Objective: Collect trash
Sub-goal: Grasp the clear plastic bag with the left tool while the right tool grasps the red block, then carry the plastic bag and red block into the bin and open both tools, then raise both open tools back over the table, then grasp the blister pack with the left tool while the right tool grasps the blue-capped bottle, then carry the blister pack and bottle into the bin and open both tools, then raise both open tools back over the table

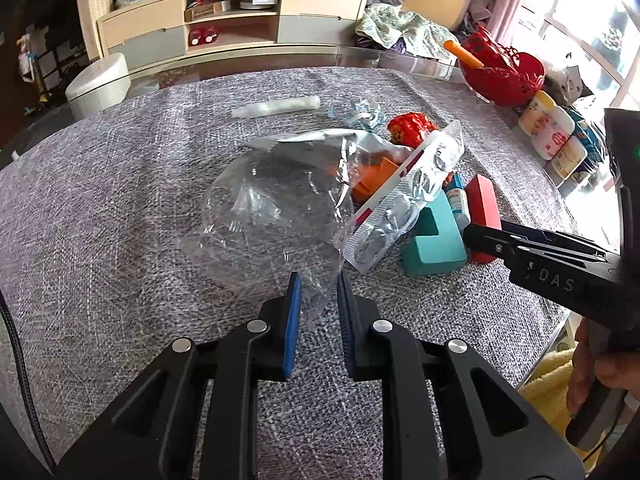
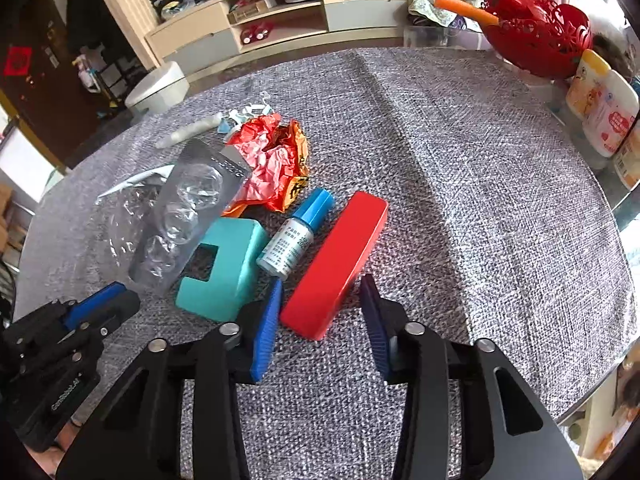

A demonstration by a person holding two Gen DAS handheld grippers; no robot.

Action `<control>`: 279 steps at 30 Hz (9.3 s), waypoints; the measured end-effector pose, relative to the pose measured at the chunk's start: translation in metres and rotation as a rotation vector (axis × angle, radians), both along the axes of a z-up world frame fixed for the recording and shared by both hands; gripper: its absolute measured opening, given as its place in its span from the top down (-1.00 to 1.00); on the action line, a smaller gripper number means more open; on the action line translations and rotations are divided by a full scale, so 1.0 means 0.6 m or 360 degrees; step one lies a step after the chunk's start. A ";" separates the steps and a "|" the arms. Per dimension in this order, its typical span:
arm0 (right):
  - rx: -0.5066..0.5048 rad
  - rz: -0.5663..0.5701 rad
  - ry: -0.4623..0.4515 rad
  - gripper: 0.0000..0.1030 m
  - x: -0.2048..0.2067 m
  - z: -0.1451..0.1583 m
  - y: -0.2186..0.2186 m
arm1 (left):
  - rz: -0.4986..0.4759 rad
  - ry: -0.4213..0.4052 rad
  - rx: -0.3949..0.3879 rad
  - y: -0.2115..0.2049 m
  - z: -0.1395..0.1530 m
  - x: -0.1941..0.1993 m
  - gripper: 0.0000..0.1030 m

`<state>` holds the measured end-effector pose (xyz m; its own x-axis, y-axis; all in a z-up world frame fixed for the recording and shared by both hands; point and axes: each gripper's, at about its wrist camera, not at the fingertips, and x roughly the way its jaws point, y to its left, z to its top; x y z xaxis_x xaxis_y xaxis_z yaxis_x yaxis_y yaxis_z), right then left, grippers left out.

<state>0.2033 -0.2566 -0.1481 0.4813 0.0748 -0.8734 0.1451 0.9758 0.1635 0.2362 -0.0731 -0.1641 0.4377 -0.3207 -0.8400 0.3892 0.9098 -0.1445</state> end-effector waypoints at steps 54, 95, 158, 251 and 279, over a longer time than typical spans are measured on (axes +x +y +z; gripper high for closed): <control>0.0164 0.0376 0.0126 0.60 -0.343 -0.037 0.061 | 0.0018 0.0296 -0.0169 0.036 -0.045 -0.411 0.99; 0.0091 0.0230 0.0125 -0.78 -0.277 -0.056 0.032 | 0.0151 0.0324 -0.0042 0.069 -0.068 -0.357 -0.70; 0.0109 0.0149 -0.0016 0.56 0.042 -0.005 -0.032 | -0.0120 0.0131 -0.0156 -0.047 0.003 0.027 0.60; 0.0082 0.0240 0.0123 -0.61 -0.274 -0.039 0.032 | 0.0192 0.0338 0.0021 0.072 -0.054 -0.346 -0.60; 0.0090 0.0196 -0.0016 -0.45 -0.009 0.018 0.054 | 0.0137 0.0141 0.0071 0.069 0.025 -0.100 -0.73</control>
<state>0.1978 -0.2241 -0.1372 0.4744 0.1828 -0.8611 0.0228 0.9753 0.2196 0.1764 -0.0315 -0.1493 0.3857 -0.2464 -0.8891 0.2968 0.9456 -0.1333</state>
